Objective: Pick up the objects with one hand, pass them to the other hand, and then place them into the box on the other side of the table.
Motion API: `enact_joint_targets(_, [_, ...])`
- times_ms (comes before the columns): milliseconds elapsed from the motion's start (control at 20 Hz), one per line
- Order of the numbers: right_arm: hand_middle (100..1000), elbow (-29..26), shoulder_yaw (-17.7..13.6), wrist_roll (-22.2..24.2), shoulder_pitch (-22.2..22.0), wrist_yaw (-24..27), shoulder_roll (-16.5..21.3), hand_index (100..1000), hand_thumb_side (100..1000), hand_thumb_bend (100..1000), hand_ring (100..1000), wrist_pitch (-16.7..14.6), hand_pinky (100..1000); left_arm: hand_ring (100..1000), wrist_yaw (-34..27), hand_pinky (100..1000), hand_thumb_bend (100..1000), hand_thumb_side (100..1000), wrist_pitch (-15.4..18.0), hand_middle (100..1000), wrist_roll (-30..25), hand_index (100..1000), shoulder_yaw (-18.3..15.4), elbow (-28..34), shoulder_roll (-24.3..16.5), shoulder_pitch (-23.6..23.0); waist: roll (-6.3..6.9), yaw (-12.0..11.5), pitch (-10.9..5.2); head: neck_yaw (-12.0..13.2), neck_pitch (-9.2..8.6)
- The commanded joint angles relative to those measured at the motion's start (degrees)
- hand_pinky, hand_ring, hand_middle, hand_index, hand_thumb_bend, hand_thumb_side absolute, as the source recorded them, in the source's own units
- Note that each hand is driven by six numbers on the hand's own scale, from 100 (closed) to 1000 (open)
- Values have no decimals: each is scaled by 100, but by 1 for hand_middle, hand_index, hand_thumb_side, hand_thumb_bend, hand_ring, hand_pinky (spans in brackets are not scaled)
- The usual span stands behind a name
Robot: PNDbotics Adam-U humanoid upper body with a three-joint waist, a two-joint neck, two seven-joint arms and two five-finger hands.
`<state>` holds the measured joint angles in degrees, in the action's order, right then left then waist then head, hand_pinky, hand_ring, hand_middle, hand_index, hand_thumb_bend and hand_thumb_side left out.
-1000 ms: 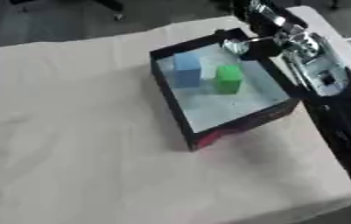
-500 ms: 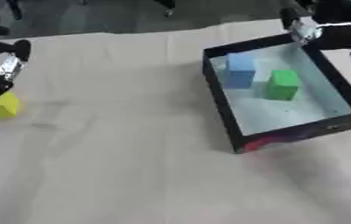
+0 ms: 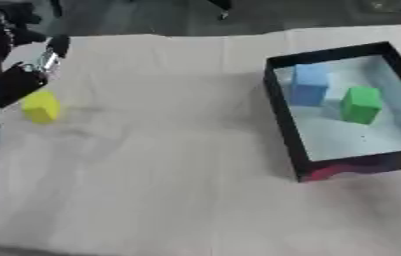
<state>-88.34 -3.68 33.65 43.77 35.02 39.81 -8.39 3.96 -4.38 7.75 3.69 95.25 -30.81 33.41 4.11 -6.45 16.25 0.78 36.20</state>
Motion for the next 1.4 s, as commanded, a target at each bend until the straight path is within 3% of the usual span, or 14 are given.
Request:
enact_joint_targets(50, [984, -93, -104, 109, 64, 269, 243, 1000, 100, 100, 1000, 76, 1000, 671, 61, 839, 446, 410, 4, 715, -51, 844, -95, 41, -238, 111, -80, -14, -683, 59, 5])
enact_joint_targets(150, [979, -101, -121, 121, 42, 280, 283, 1000, 100, 100, 1000, 72, 1000, 715, 120, 853, 488, 337, -44, 724, -112, 857, -45, -50, -331, 195, -67, -23, -669, 137, -3])
enact_joint_targets(300, [976, -153, -162, 133, -18, 308, 387, 1000, 100, 100, 1000, -3, 1000, 730, 364, 857, 519, 318, -156, 732, -358, 858, 313, -447, -730, 584, -71, -13, -625, 199, -26])
enact_joint_targets(550, [970, -254, -214, 115, -85, 362, 488, 1000, 100, 100, 1000, -116, 1000, 756, 439, 868, 585, 300, 79, 748, -838, 864, 640, -1226, -1503, 1242, -92, 74, -529, 254, -118])
enact_joint_targets(700, [967, -314, -239, 117, -146, 365, 540, 1000, 100, 100, 1000, -178, 1000, 770, 524, 878, 642, 259, 307, 752, -1102, 863, 724, -1655, -1748, 1465, -91, 121, -476, 310, -188])
enact_joint_targets(800, [965, -353, -250, 115, -162, 366, 564, 1000, 100, 100, 1000, -214, 1000, 786, 645, 890, 676, 242, 479, 763, -1289, 866, 793, -1958, -1825, 1568, -89, 142, -438, 335, -232])
enact_joint_targets(1000, [960, -444, -263, 110, -191, 396, 605, 1000, 100, 100, 1000, -264, 1000, 800, 927, 895, 667, 101, 744, 768, -1653, 853, 879, -2550, -1859, 1777, -73, 183, -370, 329, -277])
enact_joint_targets(1150, [956, -517, -287, 100, -240, 398, 636, 1000, 100, 100, 1000, -303, 1000, 805, 1152, 894, 622, 100, 882, 768, -1927, 834, 778, -2996, -1835, 1942, -67, 238, -307, 320, -304])
enact_joint_targets(1400, [953, -584, -322, 61, -289, 368, 691, 1000, 100, 100, 1000, -374, 1000, 819, 1604, 890, 650, 100, 1152, 775, -2397, 825, 611, -3759, -1830, 2236, -52, 335, -227, 356, -357])
